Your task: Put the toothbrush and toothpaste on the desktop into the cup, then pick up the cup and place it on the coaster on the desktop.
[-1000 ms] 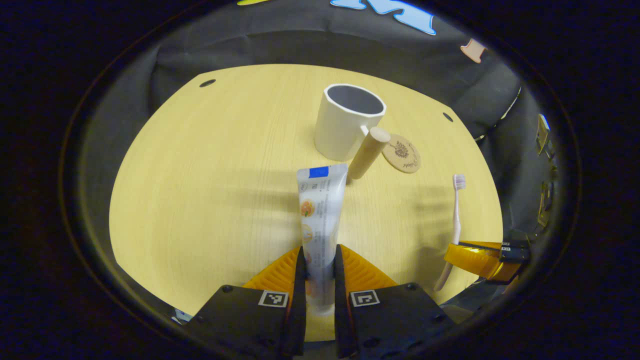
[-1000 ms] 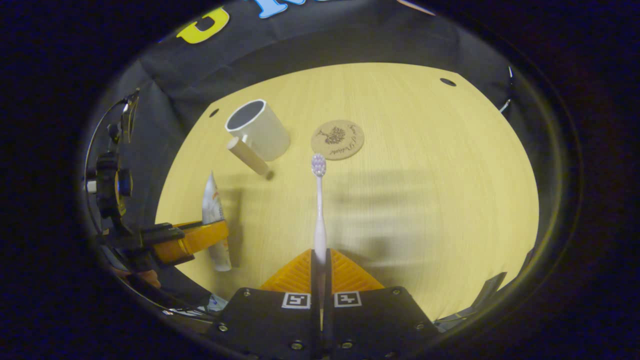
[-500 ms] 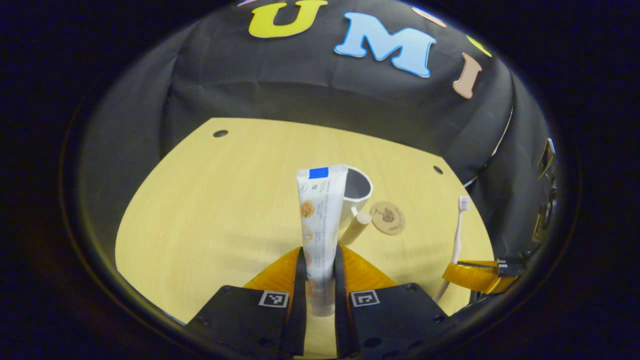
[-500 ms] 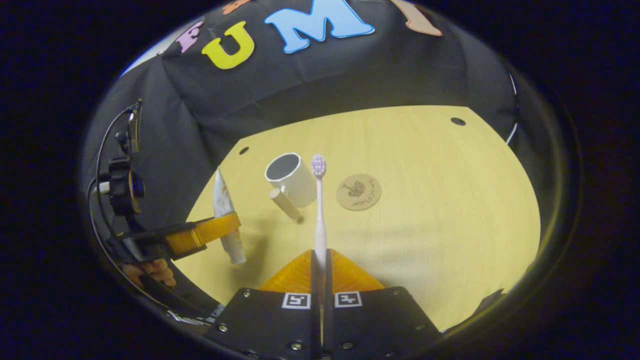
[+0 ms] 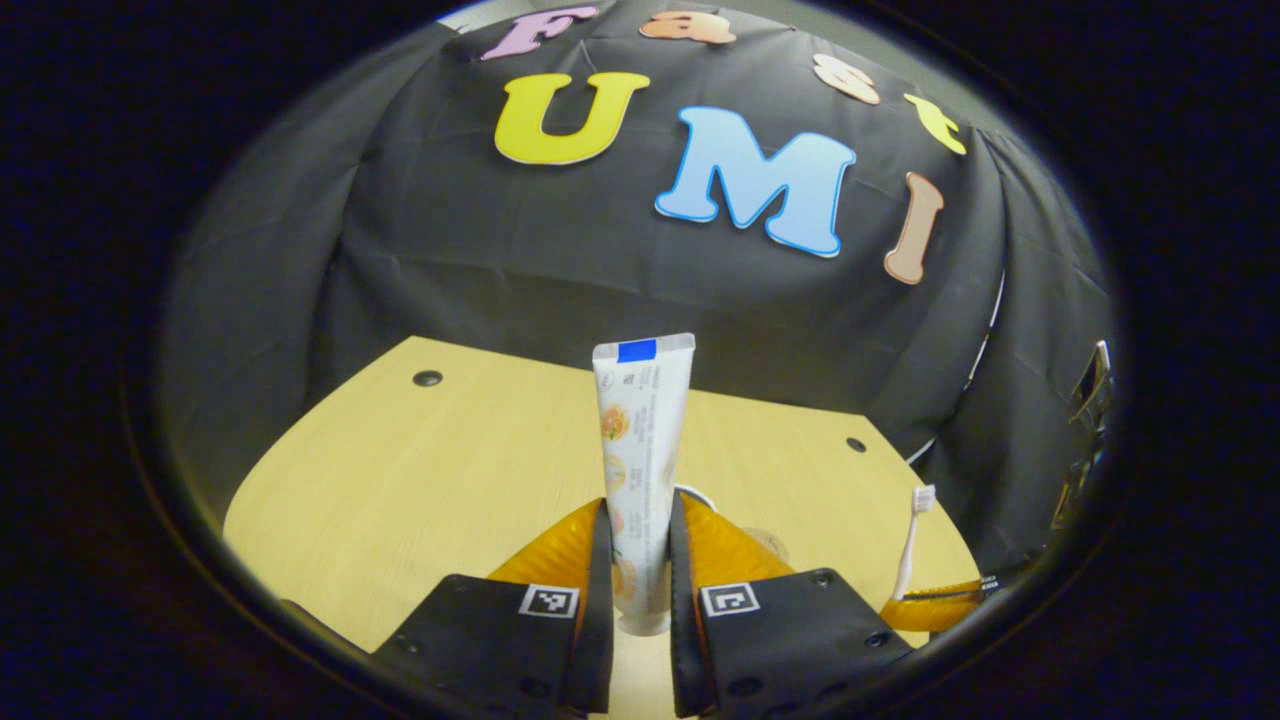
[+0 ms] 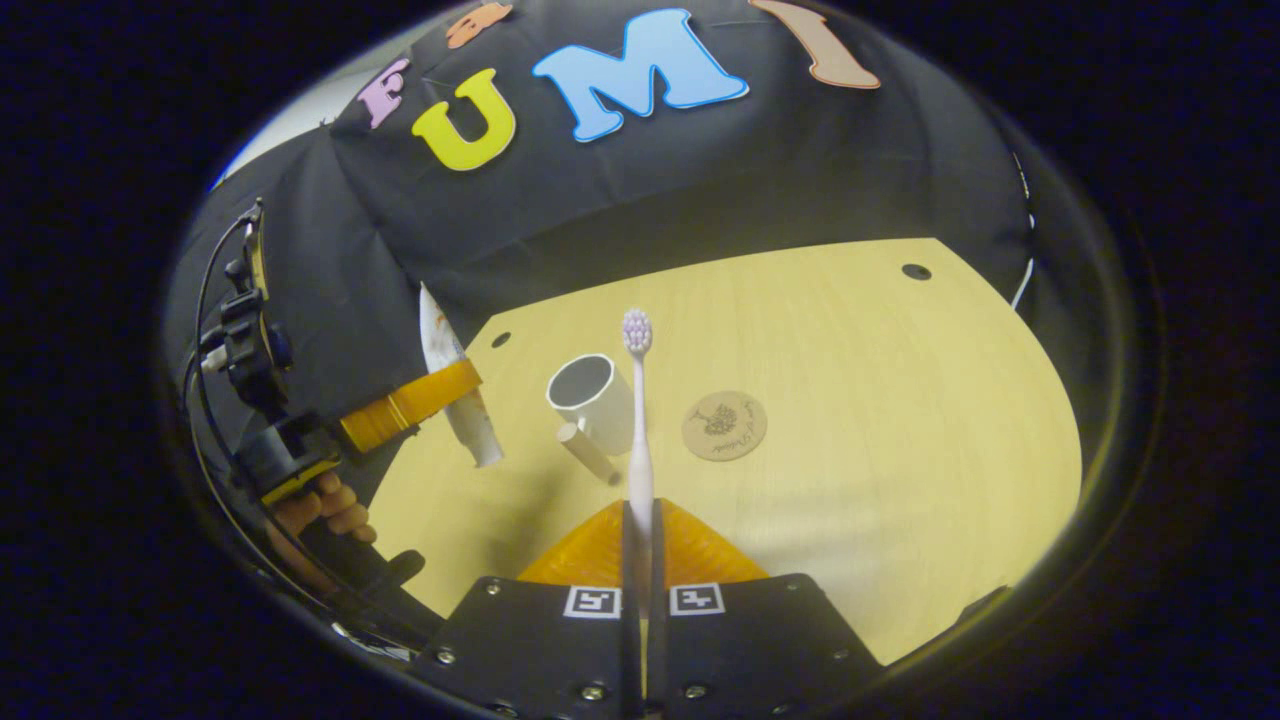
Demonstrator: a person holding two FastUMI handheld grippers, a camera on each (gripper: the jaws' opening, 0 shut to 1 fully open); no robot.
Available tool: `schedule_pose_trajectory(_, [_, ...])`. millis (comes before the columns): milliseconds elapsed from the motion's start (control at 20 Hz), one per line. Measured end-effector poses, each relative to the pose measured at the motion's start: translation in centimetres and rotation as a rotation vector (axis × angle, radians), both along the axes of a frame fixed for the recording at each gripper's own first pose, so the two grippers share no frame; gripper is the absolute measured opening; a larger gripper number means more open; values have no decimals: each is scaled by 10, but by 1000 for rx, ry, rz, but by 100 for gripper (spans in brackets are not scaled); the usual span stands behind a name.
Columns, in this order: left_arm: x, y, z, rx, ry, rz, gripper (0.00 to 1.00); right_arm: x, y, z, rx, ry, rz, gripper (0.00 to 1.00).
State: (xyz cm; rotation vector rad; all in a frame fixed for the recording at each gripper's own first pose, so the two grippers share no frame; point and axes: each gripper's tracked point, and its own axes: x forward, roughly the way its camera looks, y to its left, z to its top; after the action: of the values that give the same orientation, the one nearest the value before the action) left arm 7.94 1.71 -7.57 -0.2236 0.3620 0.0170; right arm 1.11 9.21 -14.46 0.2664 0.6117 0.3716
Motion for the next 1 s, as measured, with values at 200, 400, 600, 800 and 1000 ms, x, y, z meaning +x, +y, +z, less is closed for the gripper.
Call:
schedule_pose_trajectory(200, [36, -9, 27, 4, -121, -40, 30, 4, -5, 2, -2, -7, -26, 3])
schedule_pose_trajectory(400, [63, -19, 30, -3, -185, -85, 30, 4, -9, 5, -2, -19, -57, 4])
schedule_pose_trajectory(600, [91, -22, 23, -16, -219, -88, 30, 0, -13, 1, 6, -1, -89, 3])
schedule_pose_trajectory(800, [108, -23, -9, -14, -173, -100, 30, -7, -19, -4, -19, 11, -110, 3])
schedule_pose_trajectory(1000, [112, -30, -30, 14, -147, -117, 30, -10, -10, -6, -28, 19, -96, 3])
